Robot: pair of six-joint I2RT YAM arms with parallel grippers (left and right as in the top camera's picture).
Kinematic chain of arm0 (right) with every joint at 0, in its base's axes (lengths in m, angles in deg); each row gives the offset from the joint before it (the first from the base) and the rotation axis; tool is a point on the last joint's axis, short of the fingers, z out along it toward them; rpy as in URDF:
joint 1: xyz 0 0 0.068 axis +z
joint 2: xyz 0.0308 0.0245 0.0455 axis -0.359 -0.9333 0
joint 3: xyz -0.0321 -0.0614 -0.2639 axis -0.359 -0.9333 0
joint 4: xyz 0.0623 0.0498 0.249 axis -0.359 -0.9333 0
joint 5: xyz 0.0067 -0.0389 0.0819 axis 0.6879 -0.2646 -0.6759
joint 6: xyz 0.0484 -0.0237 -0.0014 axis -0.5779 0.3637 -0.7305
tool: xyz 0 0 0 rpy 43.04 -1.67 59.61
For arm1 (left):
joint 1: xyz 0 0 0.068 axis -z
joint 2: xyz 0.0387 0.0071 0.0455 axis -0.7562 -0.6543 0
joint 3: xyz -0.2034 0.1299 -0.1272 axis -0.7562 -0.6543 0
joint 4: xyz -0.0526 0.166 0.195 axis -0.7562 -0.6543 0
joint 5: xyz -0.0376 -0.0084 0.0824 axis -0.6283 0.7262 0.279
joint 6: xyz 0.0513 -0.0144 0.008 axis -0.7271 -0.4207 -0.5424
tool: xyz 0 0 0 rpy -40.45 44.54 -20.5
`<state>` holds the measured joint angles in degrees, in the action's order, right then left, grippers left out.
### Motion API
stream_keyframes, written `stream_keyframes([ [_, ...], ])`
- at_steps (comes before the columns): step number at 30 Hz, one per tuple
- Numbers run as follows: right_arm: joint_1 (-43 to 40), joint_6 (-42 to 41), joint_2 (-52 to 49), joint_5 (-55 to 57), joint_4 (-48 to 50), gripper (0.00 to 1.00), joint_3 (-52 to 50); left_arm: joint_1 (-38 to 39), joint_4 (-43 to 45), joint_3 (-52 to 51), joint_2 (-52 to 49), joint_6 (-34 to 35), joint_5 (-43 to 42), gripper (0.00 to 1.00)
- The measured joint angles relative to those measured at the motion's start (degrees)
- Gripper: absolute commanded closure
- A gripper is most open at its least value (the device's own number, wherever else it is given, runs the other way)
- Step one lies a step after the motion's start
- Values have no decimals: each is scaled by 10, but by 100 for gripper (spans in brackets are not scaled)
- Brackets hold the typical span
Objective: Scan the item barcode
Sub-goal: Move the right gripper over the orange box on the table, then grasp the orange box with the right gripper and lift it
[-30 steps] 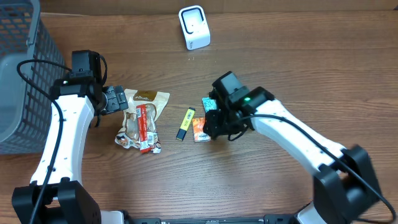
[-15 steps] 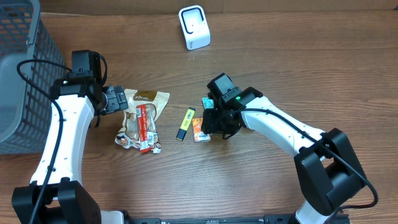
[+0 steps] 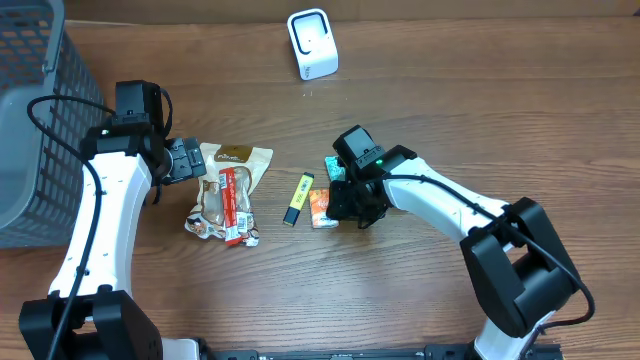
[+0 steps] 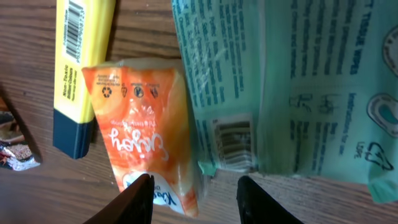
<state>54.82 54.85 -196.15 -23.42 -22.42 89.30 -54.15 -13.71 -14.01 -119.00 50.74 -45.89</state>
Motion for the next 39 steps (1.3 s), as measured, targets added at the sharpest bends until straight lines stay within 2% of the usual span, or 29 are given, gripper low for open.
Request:
stream_keyframes([
  [8,0,-10,-12,-14,11,64,0,0,0,0,0,0,0,0],
  [18,6,-30,-23,-34,13,76,0,0,0,0,0,0,0,0],
  [20,13,-33,-23,-35,12,75,0,0,0,0,0,0,0,0],
  [22,19,-34,-23,-37,5,70,0,0,0,0,0,0,0,0],
  [39,23,-36,-23,-17,-1,69,19,0,0,0,0,0,0,0],
])
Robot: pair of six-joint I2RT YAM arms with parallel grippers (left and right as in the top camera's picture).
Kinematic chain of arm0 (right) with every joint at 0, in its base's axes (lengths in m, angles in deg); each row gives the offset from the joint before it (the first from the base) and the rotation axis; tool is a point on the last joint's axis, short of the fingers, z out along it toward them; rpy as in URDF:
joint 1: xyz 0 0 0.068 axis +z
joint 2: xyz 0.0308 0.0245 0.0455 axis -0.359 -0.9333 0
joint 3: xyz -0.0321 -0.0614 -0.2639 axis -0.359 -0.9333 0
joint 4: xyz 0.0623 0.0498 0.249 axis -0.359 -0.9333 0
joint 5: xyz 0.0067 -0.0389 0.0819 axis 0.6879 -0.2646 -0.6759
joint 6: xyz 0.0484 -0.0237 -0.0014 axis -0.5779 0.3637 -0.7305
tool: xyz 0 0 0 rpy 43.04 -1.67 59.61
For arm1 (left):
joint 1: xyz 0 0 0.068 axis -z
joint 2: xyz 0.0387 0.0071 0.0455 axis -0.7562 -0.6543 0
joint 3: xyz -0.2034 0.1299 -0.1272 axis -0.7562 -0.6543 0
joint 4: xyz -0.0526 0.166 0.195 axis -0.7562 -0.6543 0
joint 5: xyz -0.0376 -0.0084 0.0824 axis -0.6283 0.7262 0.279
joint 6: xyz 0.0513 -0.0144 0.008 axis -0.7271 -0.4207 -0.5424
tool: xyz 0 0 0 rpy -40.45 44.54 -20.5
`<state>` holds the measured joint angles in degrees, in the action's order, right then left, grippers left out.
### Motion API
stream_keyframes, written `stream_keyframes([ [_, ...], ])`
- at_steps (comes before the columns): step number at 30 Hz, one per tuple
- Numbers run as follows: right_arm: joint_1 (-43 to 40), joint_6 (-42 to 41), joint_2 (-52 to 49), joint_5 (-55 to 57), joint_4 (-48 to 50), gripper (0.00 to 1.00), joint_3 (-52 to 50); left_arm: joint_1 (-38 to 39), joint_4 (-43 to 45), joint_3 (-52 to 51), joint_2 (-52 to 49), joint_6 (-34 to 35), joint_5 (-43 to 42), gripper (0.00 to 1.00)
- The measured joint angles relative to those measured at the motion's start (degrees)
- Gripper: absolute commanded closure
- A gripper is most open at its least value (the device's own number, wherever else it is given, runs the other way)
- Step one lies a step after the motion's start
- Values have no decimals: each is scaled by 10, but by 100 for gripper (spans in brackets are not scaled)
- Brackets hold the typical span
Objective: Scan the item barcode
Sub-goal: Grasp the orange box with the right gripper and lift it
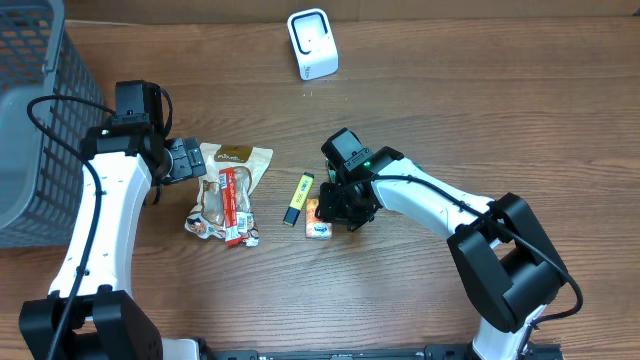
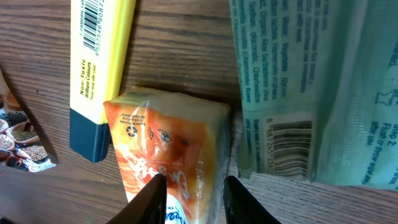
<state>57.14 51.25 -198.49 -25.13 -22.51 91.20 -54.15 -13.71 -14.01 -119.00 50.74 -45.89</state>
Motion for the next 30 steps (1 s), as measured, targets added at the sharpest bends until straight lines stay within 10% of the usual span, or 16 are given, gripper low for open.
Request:
stream_keyframes([
  [13,-1,3,0,-26,24,96,-13,0,0,0,0,0,0,0],
  [30,-154,190,86,-483,9,96,-10,0,0,0,0,0,0,0],
])
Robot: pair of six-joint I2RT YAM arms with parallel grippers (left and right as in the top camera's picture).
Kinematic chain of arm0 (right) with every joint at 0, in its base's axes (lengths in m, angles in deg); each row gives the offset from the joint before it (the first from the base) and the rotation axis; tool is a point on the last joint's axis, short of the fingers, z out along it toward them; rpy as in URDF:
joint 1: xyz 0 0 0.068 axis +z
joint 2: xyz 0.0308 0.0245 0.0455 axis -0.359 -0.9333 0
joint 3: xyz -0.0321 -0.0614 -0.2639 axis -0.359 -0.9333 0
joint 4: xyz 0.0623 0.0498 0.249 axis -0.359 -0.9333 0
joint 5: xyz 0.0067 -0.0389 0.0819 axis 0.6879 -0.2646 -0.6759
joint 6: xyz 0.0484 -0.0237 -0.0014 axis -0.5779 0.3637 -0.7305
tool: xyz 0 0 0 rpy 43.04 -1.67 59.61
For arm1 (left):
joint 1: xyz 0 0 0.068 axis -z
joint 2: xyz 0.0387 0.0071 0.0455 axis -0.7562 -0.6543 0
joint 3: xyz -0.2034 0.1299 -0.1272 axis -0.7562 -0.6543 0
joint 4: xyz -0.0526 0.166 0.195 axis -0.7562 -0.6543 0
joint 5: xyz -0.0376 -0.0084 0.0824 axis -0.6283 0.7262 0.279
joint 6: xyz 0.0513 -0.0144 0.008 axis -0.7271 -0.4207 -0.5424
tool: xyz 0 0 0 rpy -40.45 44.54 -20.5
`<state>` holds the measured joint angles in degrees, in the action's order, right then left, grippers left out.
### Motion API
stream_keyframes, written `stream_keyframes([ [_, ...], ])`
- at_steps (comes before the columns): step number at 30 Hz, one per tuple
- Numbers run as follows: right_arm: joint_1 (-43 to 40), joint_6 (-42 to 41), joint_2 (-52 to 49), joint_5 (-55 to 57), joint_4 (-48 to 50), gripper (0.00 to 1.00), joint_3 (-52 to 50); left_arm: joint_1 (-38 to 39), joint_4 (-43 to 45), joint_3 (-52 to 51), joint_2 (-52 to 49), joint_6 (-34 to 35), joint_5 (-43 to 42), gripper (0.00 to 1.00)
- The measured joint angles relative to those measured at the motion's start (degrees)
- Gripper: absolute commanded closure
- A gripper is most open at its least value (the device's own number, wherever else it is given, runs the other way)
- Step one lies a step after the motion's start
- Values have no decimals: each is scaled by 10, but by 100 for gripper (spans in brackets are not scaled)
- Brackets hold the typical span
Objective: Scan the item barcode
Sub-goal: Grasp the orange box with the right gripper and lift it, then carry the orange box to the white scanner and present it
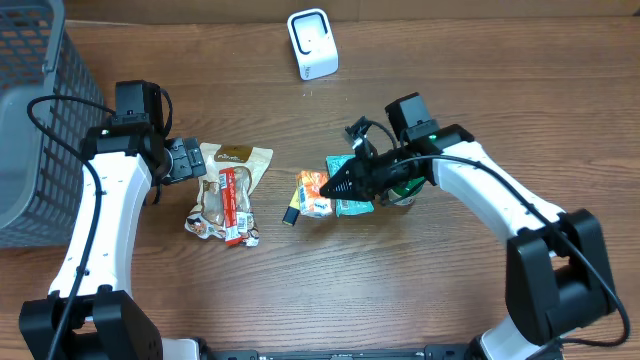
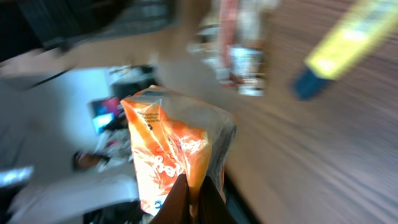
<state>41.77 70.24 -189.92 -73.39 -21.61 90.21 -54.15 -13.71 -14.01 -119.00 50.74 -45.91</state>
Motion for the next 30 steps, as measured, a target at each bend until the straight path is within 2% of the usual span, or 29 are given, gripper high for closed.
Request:
stream_keyframes([
  [9,-42,42,6,-172,41,96,1,0,0,0,0,0,0,0],
  [19,-61,46,17,-219,20,96,1,0,0,0,0,0,0,0],
  [30,-101,48,200,-223,-42,96,2,0,0,0,0,0,0,0],
])
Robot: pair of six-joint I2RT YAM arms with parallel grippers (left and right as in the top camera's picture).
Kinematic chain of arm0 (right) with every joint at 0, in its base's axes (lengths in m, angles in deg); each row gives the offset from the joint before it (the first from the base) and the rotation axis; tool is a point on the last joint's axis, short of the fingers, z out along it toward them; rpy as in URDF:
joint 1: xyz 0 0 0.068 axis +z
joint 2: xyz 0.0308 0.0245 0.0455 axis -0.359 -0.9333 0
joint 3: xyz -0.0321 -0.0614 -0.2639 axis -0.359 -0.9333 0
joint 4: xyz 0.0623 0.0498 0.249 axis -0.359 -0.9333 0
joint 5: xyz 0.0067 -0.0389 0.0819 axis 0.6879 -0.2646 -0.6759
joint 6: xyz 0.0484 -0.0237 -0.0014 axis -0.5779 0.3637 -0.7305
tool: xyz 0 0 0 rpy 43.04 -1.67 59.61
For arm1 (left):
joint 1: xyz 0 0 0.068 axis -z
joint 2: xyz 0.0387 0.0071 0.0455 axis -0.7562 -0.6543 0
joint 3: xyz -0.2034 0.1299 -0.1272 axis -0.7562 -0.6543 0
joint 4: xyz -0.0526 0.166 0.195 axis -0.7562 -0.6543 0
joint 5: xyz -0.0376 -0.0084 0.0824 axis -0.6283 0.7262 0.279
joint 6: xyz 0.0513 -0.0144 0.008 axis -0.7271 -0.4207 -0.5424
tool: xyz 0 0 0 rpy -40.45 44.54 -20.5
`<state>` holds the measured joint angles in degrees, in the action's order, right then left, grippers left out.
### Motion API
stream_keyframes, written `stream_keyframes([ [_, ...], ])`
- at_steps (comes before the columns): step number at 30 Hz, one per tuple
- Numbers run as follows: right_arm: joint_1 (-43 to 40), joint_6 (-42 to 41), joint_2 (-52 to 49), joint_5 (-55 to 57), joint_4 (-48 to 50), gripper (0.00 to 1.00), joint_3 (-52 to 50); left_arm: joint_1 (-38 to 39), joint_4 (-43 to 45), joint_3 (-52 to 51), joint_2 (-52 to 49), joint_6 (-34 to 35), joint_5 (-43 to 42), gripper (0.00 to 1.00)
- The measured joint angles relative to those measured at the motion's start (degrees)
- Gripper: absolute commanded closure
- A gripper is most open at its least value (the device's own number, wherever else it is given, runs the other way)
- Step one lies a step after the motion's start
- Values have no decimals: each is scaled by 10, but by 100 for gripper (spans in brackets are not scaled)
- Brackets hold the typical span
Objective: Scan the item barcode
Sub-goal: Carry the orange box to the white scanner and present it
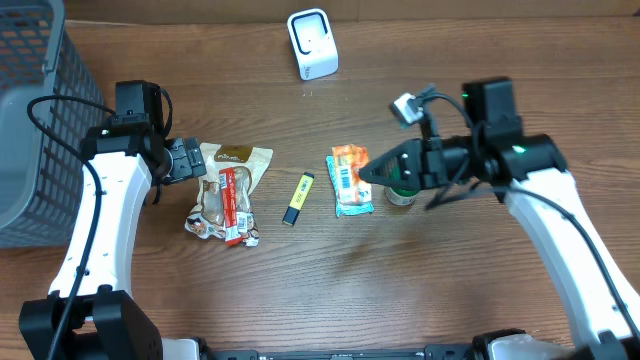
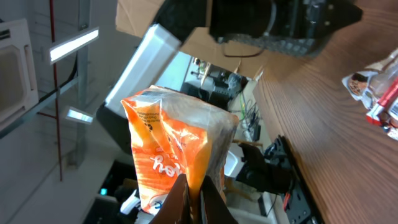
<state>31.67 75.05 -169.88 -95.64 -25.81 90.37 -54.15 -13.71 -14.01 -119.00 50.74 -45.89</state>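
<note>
My right gripper (image 1: 372, 172) is shut on the orange packet (image 1: 346, 163), held up off the table with a white barcode label facing upward. In the right wrist view the orange packet (image 2: 177, 146) stands between the two dark fingers of the gripper (image 2: 191, 190), pinched at its lower edge, with the room behind it. The white scanner (image 1: 312, 43) stands at the back of the table, well apart from the packet. My left gripper (image 1: 187, 160) rests beside the snack bags, empty; its jaws are too small to read.
A teal wipes pack (image 1: 353, 198) lies under the lifted packet, with a small green round object (image 1: 401, 195) beside it. A yellow highlighter (image 1: 297, 199) and snack bags (image 1: 228, 190) lie to the left. A grey basket (image 1: 35, 110) fills the far left.
My right arm has pulled back to the right and risen, carrying the orange packet higher. The packet now shows its barcode side upward. The left arm has not moved.
My right gripper was open just above the orange packet lying between the highlighter and the wipes pack. Then its fingers straddled the packet on the table. Then it was shut on the packet and tilted off the table, and now holds it higher.
</note>
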Motion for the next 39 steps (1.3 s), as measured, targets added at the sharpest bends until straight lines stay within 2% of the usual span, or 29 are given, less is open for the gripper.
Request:
stream_keyframes([
  [6,-5,0,47,0,-29,96,0,0,0,0,0,0,0,0],
  [17,-5,14,51,11,-29,96,0,0,0,0,0,0,0,0],
  [21,-5,21,51,96,-49,96,1,0,0,0,0,0,0,0],
  [26,-5,26,50,289,-83,96,1,0,0,0,0,0,0,0],
  [29,-5,26,50,367,-82,97,1,0,0,0,0,0,0,0],
  [35,-5,-15,42,432,-57,97,11,0,0,0,0,0,0,0],
  [39,-4,-34,-6,466,-141,97,129,0,0,0,0,0,0,0],
])
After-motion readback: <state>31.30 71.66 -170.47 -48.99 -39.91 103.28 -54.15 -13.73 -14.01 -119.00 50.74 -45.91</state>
